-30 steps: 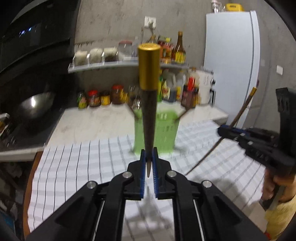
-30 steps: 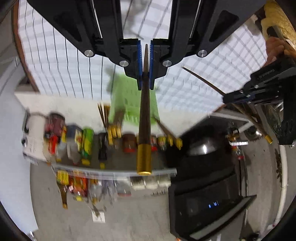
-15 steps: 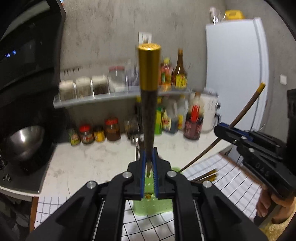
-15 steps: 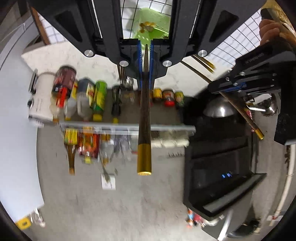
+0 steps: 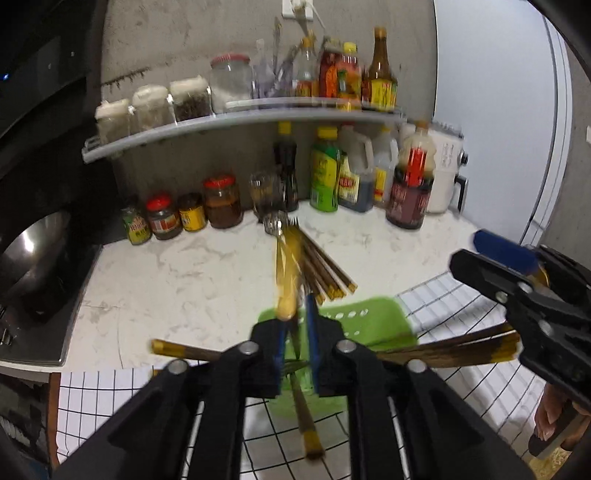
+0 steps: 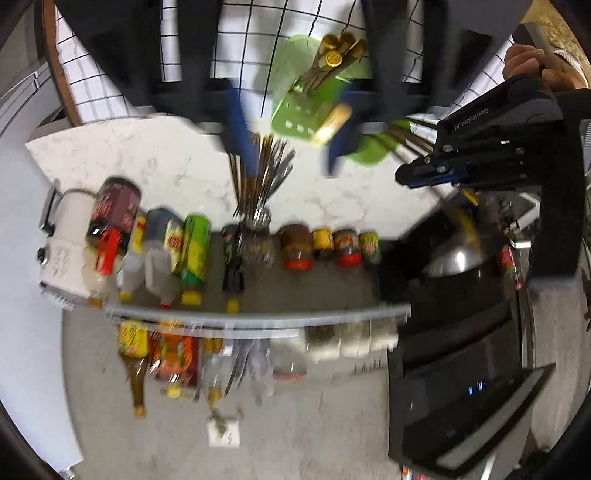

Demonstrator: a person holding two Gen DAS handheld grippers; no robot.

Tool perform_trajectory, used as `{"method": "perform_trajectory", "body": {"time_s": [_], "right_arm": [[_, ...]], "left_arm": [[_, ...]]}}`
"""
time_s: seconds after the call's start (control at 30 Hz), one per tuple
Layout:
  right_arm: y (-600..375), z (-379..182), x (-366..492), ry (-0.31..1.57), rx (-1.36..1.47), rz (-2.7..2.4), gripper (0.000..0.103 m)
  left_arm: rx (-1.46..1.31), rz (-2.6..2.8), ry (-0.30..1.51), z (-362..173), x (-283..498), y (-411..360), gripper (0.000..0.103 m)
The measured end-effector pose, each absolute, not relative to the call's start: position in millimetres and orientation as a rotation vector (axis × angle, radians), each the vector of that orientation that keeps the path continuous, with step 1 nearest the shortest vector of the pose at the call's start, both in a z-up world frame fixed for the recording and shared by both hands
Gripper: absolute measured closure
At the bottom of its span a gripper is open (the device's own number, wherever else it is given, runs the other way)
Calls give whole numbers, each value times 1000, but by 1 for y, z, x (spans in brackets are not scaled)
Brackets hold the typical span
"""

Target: Organize utensils

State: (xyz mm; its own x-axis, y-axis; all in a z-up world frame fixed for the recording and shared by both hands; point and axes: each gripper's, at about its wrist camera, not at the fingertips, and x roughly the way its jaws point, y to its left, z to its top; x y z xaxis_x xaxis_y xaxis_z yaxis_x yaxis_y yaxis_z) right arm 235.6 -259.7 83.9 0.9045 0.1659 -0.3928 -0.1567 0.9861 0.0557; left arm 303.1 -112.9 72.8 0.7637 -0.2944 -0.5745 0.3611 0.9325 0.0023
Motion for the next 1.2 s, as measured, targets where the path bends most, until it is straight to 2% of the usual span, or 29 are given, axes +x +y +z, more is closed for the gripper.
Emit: {"method": "perform_trajectory", "body": {"time_s": [0.03, 0.13, 0.33, 0.43, 0.6, 0.83, 1.2], "right_arm": [[-262, 92, 227, 388, 20, 163, 50], [-269, 117, 190, 333, 29, 145, 48], [-273, 122, 125, 376, 33, 121, 19], [-269, 102, 94, 423, 24, 113, 15], [-262, 68, 48, 475, 49, 131, 11], [-249, 30, 2, 574, 32, 102, 7], [-258, -8, -28, 658, 17, -11, 6]], "left_arm": [[107, -359, 584, 80, 299, -111, 74], [92, -344, 495, 110, 267, -100, 63], [90, -209, 444, 127, 193, -71, 25], [81, -139, 479, 111, 159, -58, 15], [59, -115, 577, 70, 108, -48, 6], [78, -73, 694, 24, 62, -48, 6], [91, -80, 789, -9, 21, -48, 6]]}}
